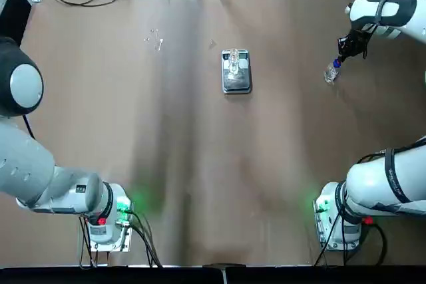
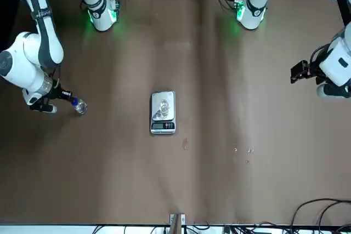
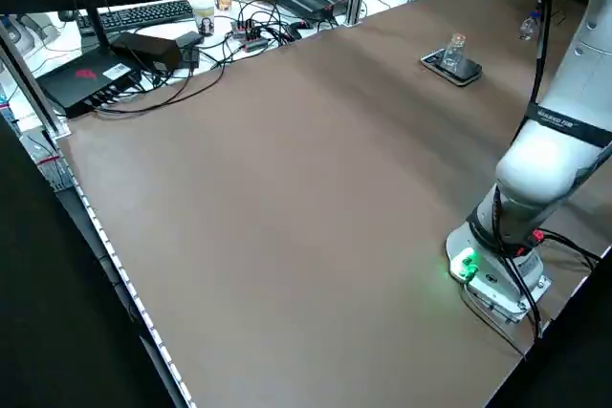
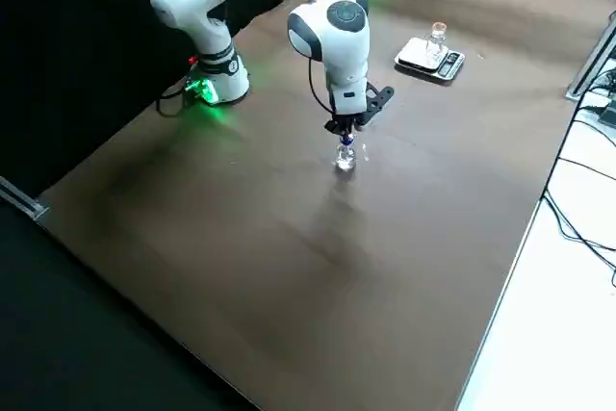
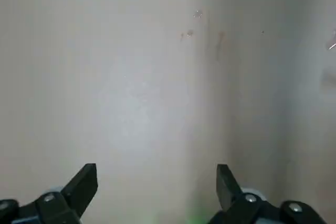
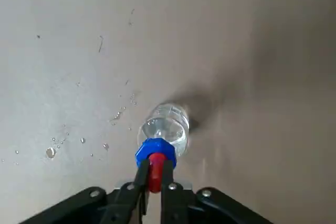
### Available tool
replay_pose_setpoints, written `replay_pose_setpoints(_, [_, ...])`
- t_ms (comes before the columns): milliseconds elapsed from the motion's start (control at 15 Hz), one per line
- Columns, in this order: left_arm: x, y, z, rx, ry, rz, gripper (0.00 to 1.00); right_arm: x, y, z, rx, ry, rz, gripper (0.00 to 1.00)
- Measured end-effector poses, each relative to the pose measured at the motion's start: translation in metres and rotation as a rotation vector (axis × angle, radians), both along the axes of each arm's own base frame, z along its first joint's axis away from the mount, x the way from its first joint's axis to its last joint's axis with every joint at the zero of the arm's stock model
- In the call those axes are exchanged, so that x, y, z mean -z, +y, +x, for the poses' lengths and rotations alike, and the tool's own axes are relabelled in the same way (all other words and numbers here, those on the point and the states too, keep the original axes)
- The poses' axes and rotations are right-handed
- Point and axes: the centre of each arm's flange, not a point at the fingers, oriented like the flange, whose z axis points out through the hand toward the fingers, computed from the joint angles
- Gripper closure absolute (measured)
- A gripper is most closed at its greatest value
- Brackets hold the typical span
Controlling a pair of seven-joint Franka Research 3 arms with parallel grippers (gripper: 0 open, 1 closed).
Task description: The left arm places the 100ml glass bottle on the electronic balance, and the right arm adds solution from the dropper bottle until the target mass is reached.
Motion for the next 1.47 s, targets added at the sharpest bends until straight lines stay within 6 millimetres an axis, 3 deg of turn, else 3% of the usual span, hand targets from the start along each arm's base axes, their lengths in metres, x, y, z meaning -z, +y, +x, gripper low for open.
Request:
replay_pose_setpoints(133, [0.000, -0.003, -0.001, 0.003, 0.001, 0.005, 0.00, 0.000, 0.001, 0.000, -0.001, 0.000, 0.000, 0.94])
replay_pose_setpoints(1467, [-0.003, 0.014, -0.002, -0.023, -0.006, 0.013, 0.00, -0.001, 0.002, 0.000, -0.004, 0.005, 0.001, 0.93])
